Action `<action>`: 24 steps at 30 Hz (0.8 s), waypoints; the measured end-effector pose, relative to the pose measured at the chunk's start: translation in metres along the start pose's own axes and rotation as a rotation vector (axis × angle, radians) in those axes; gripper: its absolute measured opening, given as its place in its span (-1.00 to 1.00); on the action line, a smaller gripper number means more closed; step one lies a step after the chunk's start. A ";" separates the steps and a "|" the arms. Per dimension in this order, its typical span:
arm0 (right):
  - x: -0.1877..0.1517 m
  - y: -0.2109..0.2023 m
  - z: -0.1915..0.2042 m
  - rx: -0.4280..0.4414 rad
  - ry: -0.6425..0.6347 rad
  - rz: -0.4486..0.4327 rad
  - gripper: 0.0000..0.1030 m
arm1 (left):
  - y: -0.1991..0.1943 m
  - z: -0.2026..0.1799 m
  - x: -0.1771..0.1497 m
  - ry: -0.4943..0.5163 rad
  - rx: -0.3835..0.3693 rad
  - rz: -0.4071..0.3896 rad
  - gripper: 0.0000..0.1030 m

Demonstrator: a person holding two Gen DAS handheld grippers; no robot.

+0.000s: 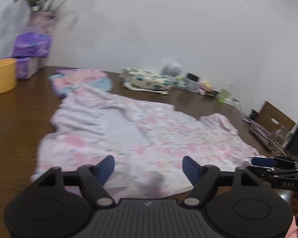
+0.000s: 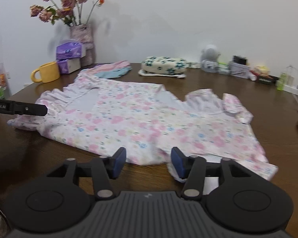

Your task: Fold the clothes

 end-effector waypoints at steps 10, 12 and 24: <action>-0.012 -0.053 -0.074 -0.156 -0.054 -0.043 0.32 | 0.036 -0.107 -0.011 0.255 -0.179 0.052 0.65; -0.017 -0.059 -0.090 -0.187 -0.073 -0.036 0.32 | 0.041 -0.129 -0.016 0.319 -0.205 0.060 0.65; -0.042 -0.058 -0.144 -0.122 -0.201 0.090 0.12 | 0.075 -0.212 -0.045 0.503 -0.332 0.151 0.63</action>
Point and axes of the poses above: each gripper's, at about its wrist camera, not at the fingertips, and y roughly the way its jaws point, z to its left, x to its top, the point moved 9 cm from there along y, roughly the way its jaws point, and after that the axes turned 10 degrees about -z, right-handed, at the moved point
